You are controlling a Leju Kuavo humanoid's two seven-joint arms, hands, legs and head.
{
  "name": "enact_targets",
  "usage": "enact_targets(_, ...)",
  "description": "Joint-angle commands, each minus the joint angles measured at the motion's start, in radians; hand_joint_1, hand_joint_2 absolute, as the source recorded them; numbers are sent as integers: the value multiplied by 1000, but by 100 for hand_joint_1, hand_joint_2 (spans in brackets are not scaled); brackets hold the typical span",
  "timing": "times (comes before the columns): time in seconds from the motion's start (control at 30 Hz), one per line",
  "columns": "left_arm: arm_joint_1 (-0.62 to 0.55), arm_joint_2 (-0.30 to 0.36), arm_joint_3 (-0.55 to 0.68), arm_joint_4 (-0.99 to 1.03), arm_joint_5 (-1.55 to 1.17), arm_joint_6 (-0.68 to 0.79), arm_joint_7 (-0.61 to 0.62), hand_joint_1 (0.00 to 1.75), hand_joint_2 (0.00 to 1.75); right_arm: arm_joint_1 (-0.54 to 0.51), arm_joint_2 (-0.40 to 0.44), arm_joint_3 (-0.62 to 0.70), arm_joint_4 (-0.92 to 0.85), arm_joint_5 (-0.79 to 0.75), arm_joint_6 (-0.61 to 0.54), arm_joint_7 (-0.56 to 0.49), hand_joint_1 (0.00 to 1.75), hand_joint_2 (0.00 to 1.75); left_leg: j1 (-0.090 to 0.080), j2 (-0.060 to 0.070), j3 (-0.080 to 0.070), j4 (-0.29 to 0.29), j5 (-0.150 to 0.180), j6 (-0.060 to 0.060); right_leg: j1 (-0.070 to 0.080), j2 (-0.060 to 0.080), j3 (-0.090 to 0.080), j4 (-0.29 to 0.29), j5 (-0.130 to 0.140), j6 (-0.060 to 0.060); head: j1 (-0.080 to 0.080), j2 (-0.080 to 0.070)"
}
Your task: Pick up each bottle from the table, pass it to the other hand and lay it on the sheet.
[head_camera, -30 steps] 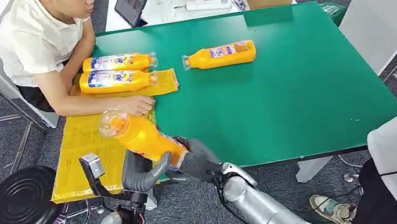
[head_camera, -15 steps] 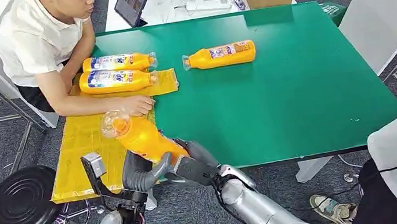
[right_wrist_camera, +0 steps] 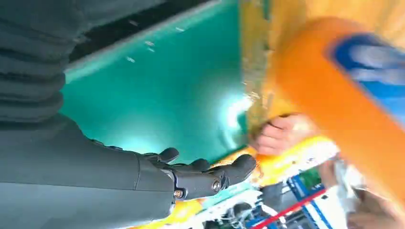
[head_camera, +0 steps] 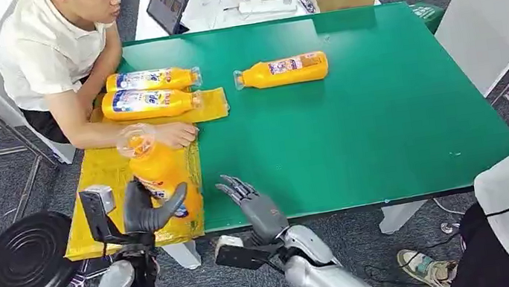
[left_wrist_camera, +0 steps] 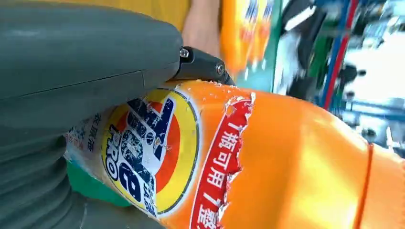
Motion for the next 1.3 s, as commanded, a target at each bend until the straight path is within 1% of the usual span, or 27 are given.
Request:
enact_targets(0.03, -67, 44, 74, 13, -73, 4, 12, 175, 175, 37, -84, -36, -63, 58, -95, 36, 0, 0, 0, -1, 1, 0, 0, -1, 0, -1, 1, 0, 0, -1, 0, 0)
enact_targets(0.1, -87, 52, 51, 26, -169, 60, 6, 175, 175, 47, -83, -54, -72, 87, -105, 37, 0, 0, 1, -2, 2, 0, 0, -1, 1, -3, 3, 0, -1, -2, 0, 0)
enact_targets(0.13, -107, 59, 30, 41, -291, 147, -2, 175, 175, 57, -80, -68, -85, 83, -97, 28, 0, 0, 1, -2, 2, 0, -1, -1, 1, -3, 3, 0, -1, -2, 0, 0)
enact_targets(0.17, -138, 74, 1, 77, -459, 240, 23, 175, 175, 66, -78, -74, -102, 92, -93, 24, 0, 0, 1, -2, 2, 0, 0, -1, 1, -3, 3, -1, -1, -2, 0, 0)
enact_targets(0.2, -171, 81, -9, 124, -556, 270, 59, 175, 175, 75, -75, -83, -122, 82, -79, 20, 0, 0, 0, -3, 0, 0, 0, -1, 0, -3, 1, 0, 0, -1, 0, 0)
enact_targets(0.23, -198, 73, 12, 166, -587, 262, 72, 175, 175, 81, -72, -88, -141, 80, -65, 17, 0, 0, 1, -3, 2, 0, 0, -2, 1, -4, 3, 0, -1, -2, 0, 0)
enact_targets(0.27, -209, 74, 14, 185, -600, 255, 70, 175, 175, 83, -71, -90, -147, 82, -66, 20, 0, 0, 1, -3, 0, 0, 1, -1, 1, -4, 1, 0, -1, -2, 0, 0)
enact_targets(0.3, -255, 87, -16, 255, -691, 246, 114, 175, 175, 84, -70, -87, -154, 94, -68, 20, 0, 0, 1, -3, 0, 0, 0, -1, 1, -3, 1, 0, -1, -2, 0, 0)
enact_targets(0.33, -305, 82, -17, 332, -746, 220, 138, 175, 175, 83, -63, -92, -158, 88, -50, 14, 0, 0, 0, -3, 1, -1, 1, -1, 0, -3, 1, 0, -1, -1, 0, 0)
enact_targets(0.37, -348, 86, -42, 396, -812, 189, 156, 175, 175, 81, -58, -94, -157, 84, -43, 7, 0, 0, 1, -3, 2, 0, 0, -2, 1, -4, 3, 0, -1, -2, 0, 0)
enact_targets(0.4, -388, 76, -45, 456, -841, 163, 156, 175, 175, 78, -53, -95, -152, 78, -32, -2, 0, 0, 0, -3, 1, 0, 1, -1, 1, -3, 2, 0, 0, -2, 0, 0)
enact_targets(0.47, -402, 70, -40, 471, -846, 160, 154, 175, 175, 75, -49, -95, -149, 78, -32, -3, 0, 0, 1, -5, 1, 0, 1, -3, 1, -6, 3, 0, -1, -2, 0, 0)
enact_targets(0.53, -402, 70, -40, 471, -846, 160, 154, 175, 175, 75, -49, -95, -149, 78, -32, -3, 0, 0, 2, -4, 3, 0, 1, -4, 2, -5, 5, 0, -1, -3, 0, 0)
enact_targets(0.57, -403, 66, -40, 483, -857, 160, 149, 175, 175, 75, -49, -98, -143, 74, -32, -6, 0, 0, 1, -1, 2, 0, 1, -3, 1, -2, 2, 0, -1, -2, 0, 0)
enact_targets(0.6, -418, 67, -58, 505, -880, 132, 156, 175, 175, 75, -45, -100, -141, 63, -20, -13, 0, 0, 1, 0, 2, 0, 0, -3, 1, -1, 2, 0, -1, -2, 0, 0)
enact_targets(0.73, -508, 50, -100, 646, -955, 52, 173, 175, 175, 66, -37, -94, -124, 47, 11, -34, 0, 0, 1, -1, 3, 0, 0, -3, 1, -3, 4, 0, -1, -2, 0, 0)
enact_targets(0.77, -549, 48, -141, 700, -1004, 19, 188, 175, 175, 62, -35, -93, -118, 42, 22, -37, 0, 0, 1, -4, 1, 0, 1, -3, 1, -4, 2, 1, -1, -2, 0, 0)
enact_targets(0.8, -578, 42, -160, 747, -1025, -12, 192, 175, 175, 61, -32, -96, -113, 34, 26, -44, 0, 0, 1, -4, 2, 0, 1, -3, 1, -4, 4, 1, -1, -2, 0, 0)
enact_targets(0.83, -607, 39, -183, 788, -1055, -35, 198, 175, 175, 58, -29, -98, -105, 27, 30, -49, 0, 0, 1, -3, 0, 1, 1, -3, 1, -3, 1, 1, 0, -2, 0, 0)
enact_targets(0.93, -655, 36, -217, 848, -1115, -52, 240, 175, 175, 61, -27, -102, -102, 19, 36, -57, 0, 0, 1, -3, 1, 1, 1, -3, 2, -4, 2, 1, -1, -2, 0, 0)
enact_targets(1.03, -686, 40, -226, 889, -1139, -96, 263, 175, 175, 63, -28, -106, -102, 10, 42, -63, 0, 0, 1, -1, 0, 1, 1, -3, 2, -2, 1, 1, 0, -2, 0, 0)
enact_targets(1.27, -697, 50, -234, 925, -1163, -138, 279, 175, 175, 51, -19, -107, -71, -3, 44, -79, 0, 0, 1, 1, 2, 0, 0, -3, 1, 0, 3, 1, -1, -2, 0, 0)
enact_targets(1.3, -698, 49, -232, 930, -1163, -145, 285, 152, 175, 49, -17, -107, -62, -4, 42, -81, 0, 0, 1, 1, 2, 0, 0, -3, 1, 0, 2, 1, 0, -2, 0, 0)
